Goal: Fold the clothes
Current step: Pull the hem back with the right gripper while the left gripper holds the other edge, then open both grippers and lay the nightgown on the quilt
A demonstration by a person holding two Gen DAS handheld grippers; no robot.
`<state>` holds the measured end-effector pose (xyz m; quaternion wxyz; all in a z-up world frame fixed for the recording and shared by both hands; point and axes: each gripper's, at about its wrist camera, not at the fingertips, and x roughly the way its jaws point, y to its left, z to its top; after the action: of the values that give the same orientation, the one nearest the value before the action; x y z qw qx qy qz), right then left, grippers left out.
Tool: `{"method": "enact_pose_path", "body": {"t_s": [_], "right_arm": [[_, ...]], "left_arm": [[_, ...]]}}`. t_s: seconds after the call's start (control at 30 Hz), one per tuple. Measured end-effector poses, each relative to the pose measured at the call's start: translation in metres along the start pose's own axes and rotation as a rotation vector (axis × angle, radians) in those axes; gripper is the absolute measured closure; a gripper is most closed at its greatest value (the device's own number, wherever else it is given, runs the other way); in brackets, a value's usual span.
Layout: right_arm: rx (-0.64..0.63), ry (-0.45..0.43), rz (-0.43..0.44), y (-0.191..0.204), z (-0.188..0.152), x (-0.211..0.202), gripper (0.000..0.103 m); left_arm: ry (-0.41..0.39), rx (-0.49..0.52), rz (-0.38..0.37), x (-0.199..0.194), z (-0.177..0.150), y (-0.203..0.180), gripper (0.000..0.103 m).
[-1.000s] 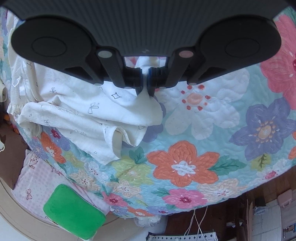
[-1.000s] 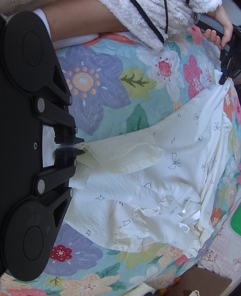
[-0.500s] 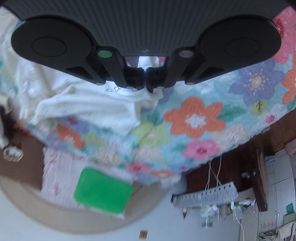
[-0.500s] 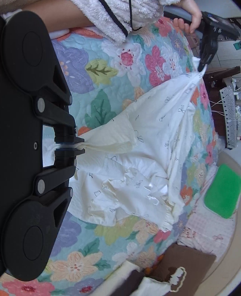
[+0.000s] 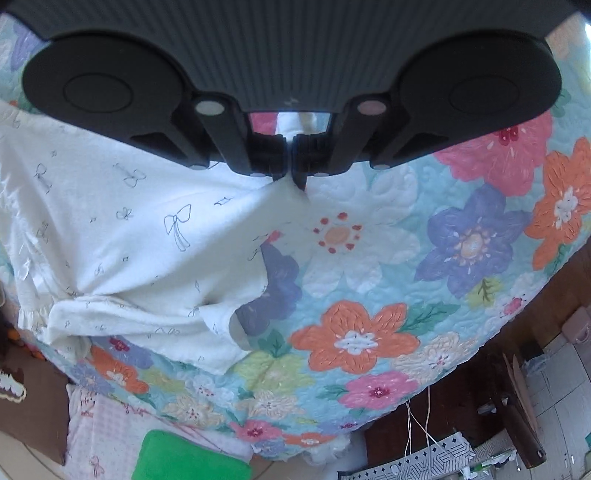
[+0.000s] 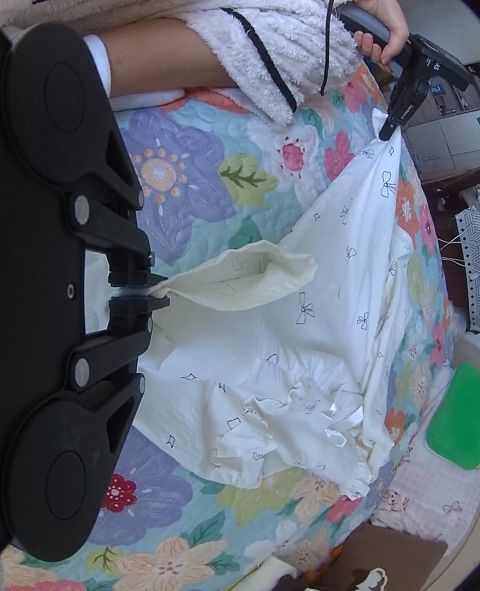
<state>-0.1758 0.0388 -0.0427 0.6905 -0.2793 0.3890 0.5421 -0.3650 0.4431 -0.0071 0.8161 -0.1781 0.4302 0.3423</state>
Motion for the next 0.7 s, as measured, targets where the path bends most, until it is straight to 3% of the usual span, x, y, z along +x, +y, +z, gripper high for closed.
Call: {"method": "enact_pose_path", "body": {"t_s": [0.1, 0.13, 0.2, 0.23, 0.33, 0.47, 0.53, 0.6, 0.7], "right_arm": [[-0.040, 0.060, 0.025, 0.003, -0.006, 0.002, 0.096], [-0.055, 0.095, 0.031, 0.005, -0.009, 0.004, 0.095], [-0.057, 0.094, 0.004, 0.004, -0.014, 0.002, 0.090], [-0.048, 0.081, 0.004, 0.002, -0.015, -0.002, 0.088], [0.051, 0.006, 0.052, -0.018, -0.010, -0.020, 0.066], [0.179, -0.085, 0.081, -0.054, 0.010, -0.043, 0.060], [0.227, -0.123, 0.074, -0.071, 0.021, -0.052, 0.056], [0.267, -0.154, 0.060, -0.086, 0.032, -0.058, 0.052], [0.291, -0.176, 0.012, -0.107, 0.052, -0.056, 0.048]], "left_arm": [[0.021, -0.035, -0.113, -0.005, -0.004, 0.002, 0.099], [0.028, -0.070, -0.183, -0.009, -0.005, 0.003, 0.099], [0.032, -0.100, -0.252, -0.020, -0.007, 0.004, 0.096], [0.025, -0.085, -0.239, -0.025, -0.005, 0.002, 0.095], [0.000, -0.031, -0.186, -0.039, 0.001, -0.002, 0.092], [-0.049, -0.007, -0.187, -0.052, 0.027, -0.007, 0.088], [-0.088, 0.020, -0.190, -0.062, 0.042, -0.011, 0.077], [-0.135, 0.038, -0.219, -0.070, 0.057, -0.014, 0.056], [-0.169, 0.056, -0.211, -0.063, 0.086, -0.018, 0.055]]}}
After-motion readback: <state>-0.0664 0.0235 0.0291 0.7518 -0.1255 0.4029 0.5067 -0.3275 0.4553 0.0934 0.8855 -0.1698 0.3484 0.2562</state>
